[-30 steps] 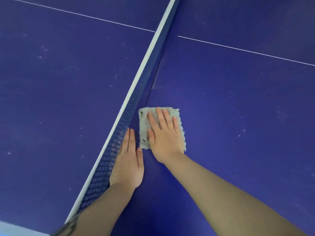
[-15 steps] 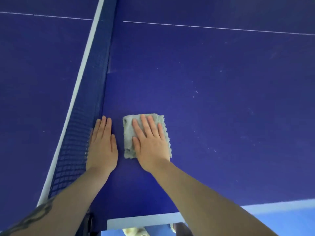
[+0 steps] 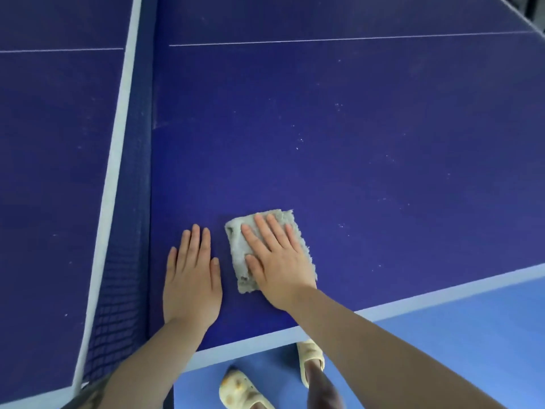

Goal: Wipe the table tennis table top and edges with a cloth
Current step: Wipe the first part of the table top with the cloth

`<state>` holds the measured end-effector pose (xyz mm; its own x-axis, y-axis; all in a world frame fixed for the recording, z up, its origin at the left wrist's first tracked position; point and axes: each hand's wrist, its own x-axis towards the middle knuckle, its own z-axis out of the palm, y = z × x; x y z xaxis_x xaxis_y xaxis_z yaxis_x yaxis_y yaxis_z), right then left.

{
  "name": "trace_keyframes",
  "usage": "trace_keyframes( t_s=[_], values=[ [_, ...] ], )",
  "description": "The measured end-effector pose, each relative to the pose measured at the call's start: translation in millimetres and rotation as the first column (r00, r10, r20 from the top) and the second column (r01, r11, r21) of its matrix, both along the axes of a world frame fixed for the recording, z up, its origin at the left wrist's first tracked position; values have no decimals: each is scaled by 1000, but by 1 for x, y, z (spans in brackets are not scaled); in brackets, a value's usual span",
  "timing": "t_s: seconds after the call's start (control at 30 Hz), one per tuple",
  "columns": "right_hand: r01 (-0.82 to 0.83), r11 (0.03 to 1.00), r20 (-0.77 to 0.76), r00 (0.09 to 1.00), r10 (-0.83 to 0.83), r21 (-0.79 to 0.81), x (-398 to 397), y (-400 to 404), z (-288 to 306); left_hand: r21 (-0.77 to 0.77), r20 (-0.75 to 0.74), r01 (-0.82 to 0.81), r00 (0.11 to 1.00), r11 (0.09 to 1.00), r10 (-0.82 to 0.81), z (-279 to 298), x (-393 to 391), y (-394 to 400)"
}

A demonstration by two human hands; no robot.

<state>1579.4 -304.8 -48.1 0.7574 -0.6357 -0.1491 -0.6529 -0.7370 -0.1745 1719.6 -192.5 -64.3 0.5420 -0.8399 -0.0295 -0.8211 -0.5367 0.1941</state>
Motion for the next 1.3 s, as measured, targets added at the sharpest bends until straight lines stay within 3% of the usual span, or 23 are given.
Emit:
trace_keyframes(
  t_s=[0.07, 0.13, 0.23, 0.33, 0.4, 0.47, 0.6, 0.67, 0.8, 0.9, 1.0, 1.13, 1.3],
  values=[
    [13, 1000, -27, 1000, -13, 6, -6, -23, 2, -15, 5, -8, 1000, 1000, 8, 1, -1, -1],
    [179, 984, -15, 984, -179, -6, -26, -29, -1, -19, -26, -4, 1000, 1000, 3, 1, -1, -1],
    [382, 922, 64, 924, -378, -69, -44, 24, -2, -48, -56, 24, 998, 999, -27, 0, 1, 0],
    [287, 958, 90, 954, -286, -2, -36, 75, -2, -55, -56, 66, 996, 996, -69, -1, 3, 0],
    [205, 978, 66, 976, -207, 30, -37, 66, 0, -69, -61, 86, 994, 994, -91, 0, -1, -2],
    [241, 971, 70, 968, -240, -5, -53, 39, 1, -86, -71, 107, 991, 991, -113, 1, -14, -9],
    [591, 804, 24, 807, -591, -67, -122, 8, -10, -93, -67, 182, 980, 979, -189, 0, -63, -35],
    [653, 751, 106, 757, -644, -97, -137, 24, -11, -79, -53, 207, 976, 975, -212, 0, -88, -50],
    [512, 856, 154, 854, -497, -75, -114, 48, -8, -34, -28, 171, 985, 985, -172, -1, -110, -73],
    [404, 909, 100, 913, -395, -101, -127, 8, -8, -13, -22, 140, 990, 990, -140, -3, -111, -77],
    [499, 864, 20, 866, -499, -62, -175, -33, -9, 8, 19, 109, 994, 994, -109, -3, -111, -76],
    [623, 781, 64, 782, -620, -45, -213, -15, -7, 60, 26, 39, 999, 997, -41, 2, -120, -77],
    [435, 899, 97, 898, -429, -55, -165, -1, -7, 70, -50, -125, 990, 990, 128, 8, -147, -88]
  ],
)
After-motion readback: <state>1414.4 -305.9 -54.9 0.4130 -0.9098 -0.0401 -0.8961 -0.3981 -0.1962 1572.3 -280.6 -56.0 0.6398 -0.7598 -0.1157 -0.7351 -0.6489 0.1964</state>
